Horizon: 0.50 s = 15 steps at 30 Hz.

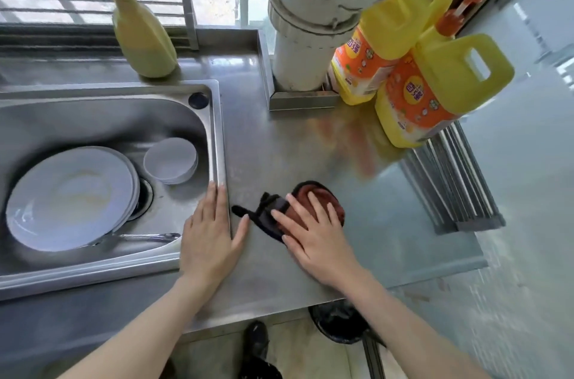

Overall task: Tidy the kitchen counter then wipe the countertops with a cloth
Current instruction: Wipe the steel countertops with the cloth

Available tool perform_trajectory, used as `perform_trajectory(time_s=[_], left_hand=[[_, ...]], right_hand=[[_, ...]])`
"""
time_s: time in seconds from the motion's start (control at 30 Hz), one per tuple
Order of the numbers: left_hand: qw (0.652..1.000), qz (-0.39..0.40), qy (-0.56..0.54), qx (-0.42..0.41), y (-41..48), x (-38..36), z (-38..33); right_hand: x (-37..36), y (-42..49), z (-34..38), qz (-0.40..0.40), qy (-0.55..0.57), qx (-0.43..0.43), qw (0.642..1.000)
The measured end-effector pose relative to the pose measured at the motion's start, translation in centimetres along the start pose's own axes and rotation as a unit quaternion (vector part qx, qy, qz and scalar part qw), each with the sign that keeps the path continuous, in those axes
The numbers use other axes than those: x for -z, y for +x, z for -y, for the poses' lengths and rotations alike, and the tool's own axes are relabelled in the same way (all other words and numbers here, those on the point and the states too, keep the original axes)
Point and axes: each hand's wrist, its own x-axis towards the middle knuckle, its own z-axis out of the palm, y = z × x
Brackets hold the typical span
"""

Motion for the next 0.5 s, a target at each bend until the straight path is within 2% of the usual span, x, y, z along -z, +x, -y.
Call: perform_trajectory(time_s=[0.03,0.1,0.17,0.2,0.23,0.27,0.33,0.4,0.43,0.5], left_hand=[[1.0,0.0,0.005,0.001,0.0,0.0,0.0],[1.0,0.001,0.017,0.004,0.1,-0.1,-0.1],[1.0,0.002,0.025,0.005,0.2,-0.2,-0.1],[1.0,0.002,0.029,0.005,0.2,-0.2,-0.1],[0.999,0.003,0.033,0.007,0.2,-0.2,-0.1],[0.999,0.005,0.036,0.011,0.2,-0.2,-0.1],[0.999,0.011,0.041,0.013,0.2,-0.1,-0.1],[0.999,0.012,0.046,0.012,0.3,0.0,-0.1],[0.999,0.01,0.045,0.012,0.3,0.0,-0.1],[0.999,0.007,0.041,0.012,0.2,0.1,0.0]], right_hand=[[0.4,1.4,-1.9,-0.004,-0.01,-0.009,1.0],[2.0,5.2,-5.0,-0.04,-0.008,-0.12,0.992],[3.4,9.0,-6.2,-0.056,0.058,-0.279,0.957],[3.8,10.3,-5.7,-0.061,0.082,-0.332,0.938],[3.9,11.2,-4.7,-0.058,0.087,-0.344,0.933],[3.8,11.7,-3.5,-0.049,0.075,-0.309,0.947],[3.2,11.4,-1.5,-0.023,0.035,-0.149,0.988],[3.1,11.2,-1.5,0.013,-0.002,-0.034,0.999],[3.3,11.7,-2.4,0.02,-0.01,-0.025,0.999],[4.0,12.7,-4.5,0.017,-0.003,-0.094,0.995]])
